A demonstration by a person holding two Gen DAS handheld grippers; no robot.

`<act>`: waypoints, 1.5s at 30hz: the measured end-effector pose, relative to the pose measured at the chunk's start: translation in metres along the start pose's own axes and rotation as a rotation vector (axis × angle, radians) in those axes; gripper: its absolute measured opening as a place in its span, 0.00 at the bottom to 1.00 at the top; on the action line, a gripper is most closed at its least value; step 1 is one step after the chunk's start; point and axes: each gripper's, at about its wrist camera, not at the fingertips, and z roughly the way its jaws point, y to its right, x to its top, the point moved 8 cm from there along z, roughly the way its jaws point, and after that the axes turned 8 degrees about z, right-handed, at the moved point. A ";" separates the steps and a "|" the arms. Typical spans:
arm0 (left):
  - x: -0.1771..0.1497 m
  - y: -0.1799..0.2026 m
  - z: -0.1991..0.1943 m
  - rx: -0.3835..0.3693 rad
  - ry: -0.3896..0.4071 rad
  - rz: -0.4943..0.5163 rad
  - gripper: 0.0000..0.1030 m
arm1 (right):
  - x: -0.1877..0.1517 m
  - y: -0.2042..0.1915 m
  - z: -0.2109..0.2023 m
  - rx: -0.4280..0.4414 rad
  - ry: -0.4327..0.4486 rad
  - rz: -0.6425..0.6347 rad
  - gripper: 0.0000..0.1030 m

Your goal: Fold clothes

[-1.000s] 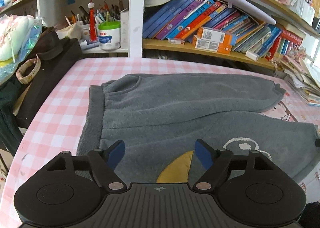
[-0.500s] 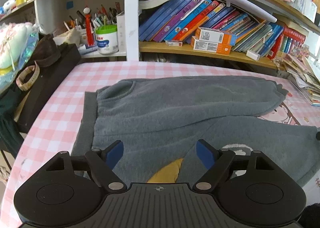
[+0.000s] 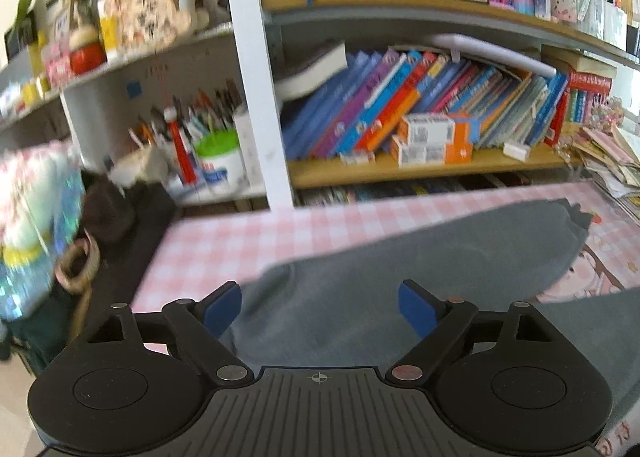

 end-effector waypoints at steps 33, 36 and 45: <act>0.002 -0.024 0.173 -0.068 -0.166 0.116 0.88 | 0.066 0.026 0.185 0.038 -0.192 -0.169 0.84; 0.000 -0.023 0.189 -0.086 -0.174 0.142 0.88 | 0.065 0.028 0.202 0.038 -0.215 -0.188 0.84; -0.014 -0.026 0.222 -0.155 -0.204 0.123 0.88 | 0.055 0.032 0.231 0.059 -0.273 -0.195 0.83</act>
